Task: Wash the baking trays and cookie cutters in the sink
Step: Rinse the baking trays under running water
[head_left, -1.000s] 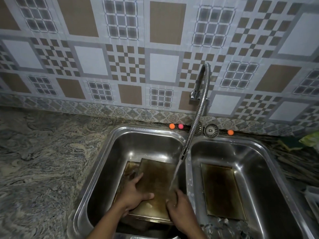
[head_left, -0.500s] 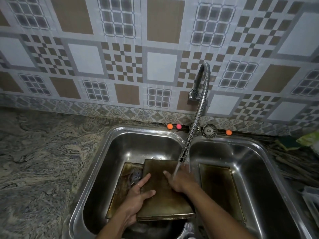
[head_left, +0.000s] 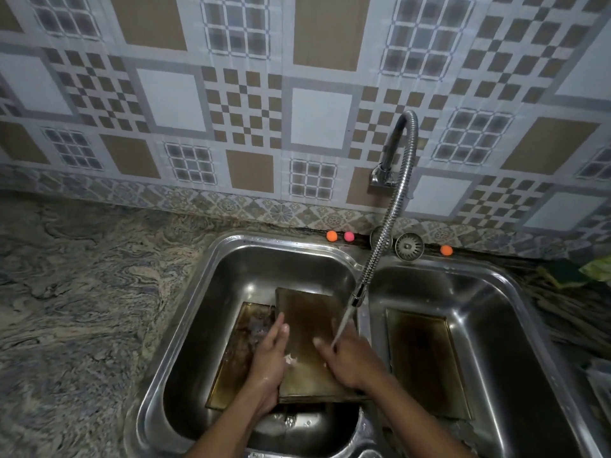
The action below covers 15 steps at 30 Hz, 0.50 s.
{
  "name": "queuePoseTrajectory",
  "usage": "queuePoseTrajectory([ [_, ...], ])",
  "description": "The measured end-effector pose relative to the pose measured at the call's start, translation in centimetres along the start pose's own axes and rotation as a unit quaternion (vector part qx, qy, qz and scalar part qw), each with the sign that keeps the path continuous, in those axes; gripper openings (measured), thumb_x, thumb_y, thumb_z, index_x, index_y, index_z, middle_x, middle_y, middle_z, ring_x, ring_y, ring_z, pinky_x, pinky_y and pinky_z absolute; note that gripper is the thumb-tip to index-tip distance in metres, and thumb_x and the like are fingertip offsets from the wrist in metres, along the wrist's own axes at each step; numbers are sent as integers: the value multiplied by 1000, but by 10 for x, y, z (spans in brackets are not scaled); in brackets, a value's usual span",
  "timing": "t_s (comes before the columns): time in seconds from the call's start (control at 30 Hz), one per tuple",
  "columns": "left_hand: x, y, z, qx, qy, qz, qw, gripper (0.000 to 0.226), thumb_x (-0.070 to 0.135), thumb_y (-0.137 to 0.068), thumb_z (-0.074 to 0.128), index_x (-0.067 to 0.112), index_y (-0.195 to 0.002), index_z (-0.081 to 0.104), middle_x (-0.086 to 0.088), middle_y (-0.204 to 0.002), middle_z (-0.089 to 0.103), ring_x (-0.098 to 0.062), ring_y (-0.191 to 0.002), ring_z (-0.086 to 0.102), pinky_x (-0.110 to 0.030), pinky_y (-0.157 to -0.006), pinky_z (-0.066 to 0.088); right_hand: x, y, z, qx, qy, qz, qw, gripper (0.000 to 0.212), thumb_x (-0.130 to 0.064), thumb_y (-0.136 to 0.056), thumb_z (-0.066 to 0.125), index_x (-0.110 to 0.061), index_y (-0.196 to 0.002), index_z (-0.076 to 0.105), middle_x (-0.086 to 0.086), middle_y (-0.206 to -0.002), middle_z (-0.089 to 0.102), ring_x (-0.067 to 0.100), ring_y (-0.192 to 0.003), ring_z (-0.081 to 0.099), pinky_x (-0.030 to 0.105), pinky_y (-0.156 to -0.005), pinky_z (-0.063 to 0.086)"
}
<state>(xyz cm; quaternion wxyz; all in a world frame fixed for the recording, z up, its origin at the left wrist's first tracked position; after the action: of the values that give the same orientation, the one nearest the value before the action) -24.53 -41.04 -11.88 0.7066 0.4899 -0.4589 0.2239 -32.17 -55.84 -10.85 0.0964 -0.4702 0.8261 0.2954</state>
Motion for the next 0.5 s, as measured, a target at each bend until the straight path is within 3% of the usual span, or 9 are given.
queuePoseTrajectory([
  [0.03,0,0,5,-3,-6,-1,1000,43,34,-103,41,39,-146,40,8,-140,43,-7,-120,49,-21,-88,51,0,-14,-2,25,-7,32,999,67,-63,-96,29,-29,-154,19,2,-162,13,27,-149,15,46,-121,15],
  [0.1,5,-4,11,-5,-38,18,999,43,36,-105,35,39,-147,37,1,-152,40,-14,-131,46,-28,-106,41,-13,-38,0,66,-11,58,996,62,-56,-96,25,-28,-152,24,2,-161,17,29,-148,14,51,-120,11],
  [0.17,13,-9,12,20,-27,26,999,45,40,-106,26,33,-148,38,-2,-153,40,-16,-136,41,-25,-106,33,-42,-51,17,45,-16,-2,999,60,-48,-99,18,-26,-154,17,-10,-161,4,26,-151,3,53,-121,5],
  [0.23,17,-12,8,53,42,2,998,46,44,-105,26,30,-146,42,-4,-148,47,-17,-132,47,-29,-103,40,-67,-37,32,-2,-4,-74,997,54,-41,-103,16,-27,-156,9,-14,-162,-1,16,-151,-5,46,-122,-1],
  [0.37,5,-29,-14,126,127,-62,982,51,20,-101,53,35,-147,39,-10,-138,57,-29,-117,60,-36,-79,54,-56,18,25,134,53,-177,974,51,-46,-103,14,-34,-150,30,-15,-157,27,5,-148,13,35,-121,3],
  [0.43,-1,-36,-16,131,147,-108,975,67,5,-95,58,36,-149,35,-12,-122,64,-33,-98,67,-39,-63,59,-21,21,21,185,55,-155,969,52,-54,-100,20,-37,-145,38,-14,-153,35,8,-146,21,37,-121,12],
  [0.5,-2,-36,-10,127,163,-145,967,71,-2,-94,55,31,-151,31,-13,-103,65,-36,-87,68,-44,-57,60,12,16,14,212,-6,-103,972,55,-62,-95,27,-36,-142,42,-11,-153,33,11,-143,25,40,-116,29],
])
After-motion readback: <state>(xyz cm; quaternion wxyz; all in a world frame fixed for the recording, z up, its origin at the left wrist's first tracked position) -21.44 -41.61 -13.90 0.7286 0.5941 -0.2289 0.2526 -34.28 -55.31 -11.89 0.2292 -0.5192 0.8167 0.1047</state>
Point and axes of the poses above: each hand's wrist, its own y-axis away from the middle knuckle, its own z-axis out of the palm, x = y × z, the point moved 5 cm from there along -y, towards the middle knuckle
